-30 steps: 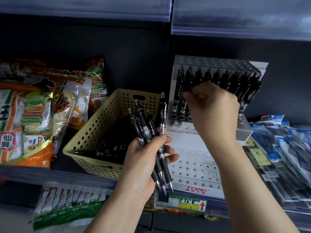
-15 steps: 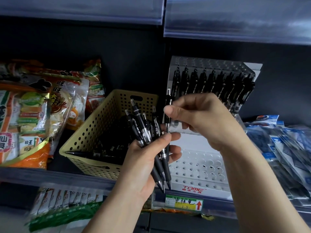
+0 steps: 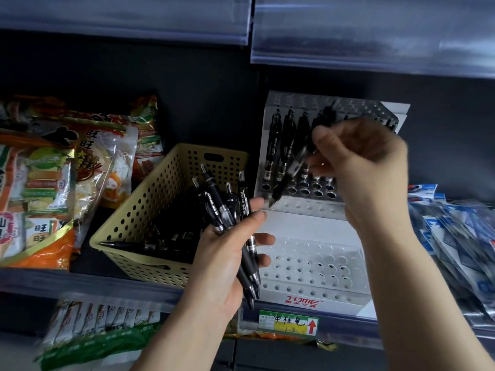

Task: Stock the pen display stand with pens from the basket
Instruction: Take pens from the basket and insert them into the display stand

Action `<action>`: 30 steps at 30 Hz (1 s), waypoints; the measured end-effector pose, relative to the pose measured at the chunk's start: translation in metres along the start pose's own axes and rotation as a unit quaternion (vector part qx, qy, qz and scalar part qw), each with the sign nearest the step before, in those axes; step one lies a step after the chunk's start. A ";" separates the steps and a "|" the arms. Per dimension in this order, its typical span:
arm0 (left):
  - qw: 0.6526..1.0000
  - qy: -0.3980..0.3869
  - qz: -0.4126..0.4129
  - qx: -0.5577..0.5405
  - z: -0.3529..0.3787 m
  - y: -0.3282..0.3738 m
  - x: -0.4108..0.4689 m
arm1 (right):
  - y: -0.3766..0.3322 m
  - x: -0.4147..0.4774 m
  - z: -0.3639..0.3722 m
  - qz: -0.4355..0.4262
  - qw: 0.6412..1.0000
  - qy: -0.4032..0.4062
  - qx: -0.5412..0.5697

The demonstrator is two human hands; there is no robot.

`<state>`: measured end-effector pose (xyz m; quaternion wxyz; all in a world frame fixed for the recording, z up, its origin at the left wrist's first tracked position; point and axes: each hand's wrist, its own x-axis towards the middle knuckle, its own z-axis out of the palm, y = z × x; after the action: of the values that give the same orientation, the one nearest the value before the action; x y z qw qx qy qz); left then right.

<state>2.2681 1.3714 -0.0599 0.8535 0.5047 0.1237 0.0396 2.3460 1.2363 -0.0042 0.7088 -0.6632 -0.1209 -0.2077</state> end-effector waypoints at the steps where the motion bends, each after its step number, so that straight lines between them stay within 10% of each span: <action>1: 1.000 0.005 -0.003 -0.002 0.000 0.000 0.001 | 0.000 0.001 -0.003 -0.025 0.999 0.028 -0.019; 11: 0.999 -0.019 -0.034 -0.024 0.002 -0.002 0.002 | 0.006 0.003 -0.005 -0.150 0.970 0.142 -0.130; 30: 0.999 0.007 -0.041 -0.034 0.005 -0.005 0.006 | 0.017 0.006 0.010 -0.203 0.922 0.105 -0.313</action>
<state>2.2751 1.3656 -0.0633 0.8701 0.4698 0.1485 0.0124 2.3602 1.2461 -0.0152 0.4161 -0.7868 -0.1067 -0.4431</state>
